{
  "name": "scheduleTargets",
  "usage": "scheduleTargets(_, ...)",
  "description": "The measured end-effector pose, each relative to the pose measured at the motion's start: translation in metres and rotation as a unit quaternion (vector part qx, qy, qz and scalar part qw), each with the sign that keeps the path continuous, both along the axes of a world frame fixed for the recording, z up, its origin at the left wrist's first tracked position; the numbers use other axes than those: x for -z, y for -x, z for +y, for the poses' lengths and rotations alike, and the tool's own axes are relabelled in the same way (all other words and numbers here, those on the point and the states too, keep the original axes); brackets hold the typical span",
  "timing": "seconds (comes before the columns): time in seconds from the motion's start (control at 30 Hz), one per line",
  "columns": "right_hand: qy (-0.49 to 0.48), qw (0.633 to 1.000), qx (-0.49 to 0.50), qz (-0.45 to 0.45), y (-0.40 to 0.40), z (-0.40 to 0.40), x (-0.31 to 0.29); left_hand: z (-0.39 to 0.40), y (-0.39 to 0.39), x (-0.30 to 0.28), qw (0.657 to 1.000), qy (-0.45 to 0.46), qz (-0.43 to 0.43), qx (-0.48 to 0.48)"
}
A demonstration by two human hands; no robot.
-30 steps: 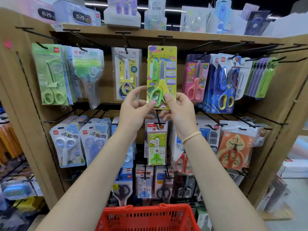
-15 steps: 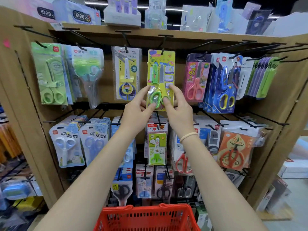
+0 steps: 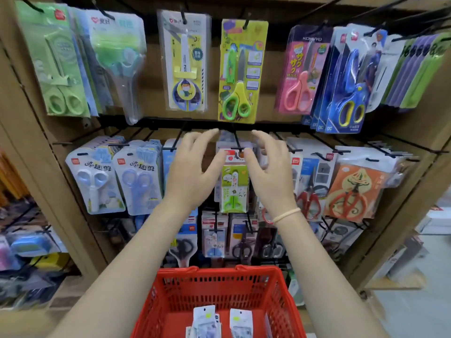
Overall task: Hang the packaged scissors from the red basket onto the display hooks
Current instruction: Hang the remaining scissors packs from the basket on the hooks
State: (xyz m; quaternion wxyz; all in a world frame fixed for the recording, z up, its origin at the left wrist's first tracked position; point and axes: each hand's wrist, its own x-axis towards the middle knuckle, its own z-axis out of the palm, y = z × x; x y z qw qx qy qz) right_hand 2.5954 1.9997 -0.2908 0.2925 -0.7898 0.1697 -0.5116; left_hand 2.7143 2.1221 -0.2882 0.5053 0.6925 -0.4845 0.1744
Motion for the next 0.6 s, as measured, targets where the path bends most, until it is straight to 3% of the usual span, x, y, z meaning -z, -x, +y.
scheduleTargets(0.1, -0.027, 0.999, -0.021, 0.006, 0.016, 0.022, 0.079, 0.03, 0.009, 0.093, 0.998, -0.051, -0.006, -0.03)
scheduleTargets(0.2, -0.126, 0.981, -0.058, 0.138, 0.023, 0.04, 0.185, 0.068, 0.01, 0.211, 0.976, -0.193, -0.003, -0.096)
scheduleTargets(0.33, -0.285, 0.896, -0.062, 0.335, 0.035, 0.055, 0.321, 0.128, 0.018, 0.343, 0.886, -0.411, 0.048, -0.208)
scheduleTargets(0.43, -0.353, 0.812, -0.067, 0.46, 0.043, 0.059, 0.387, 0.146, 0.024, 0.384, 0.82, -0.5, 0.091, -0.264)
scheduleTargets(0.6, -0.403, 0.718, -0.07, 0.564, 0.032, 0.063, 0.445, 0.138, 0.023, 0.402, 0.796, -0.513, 0.076, -0.313)
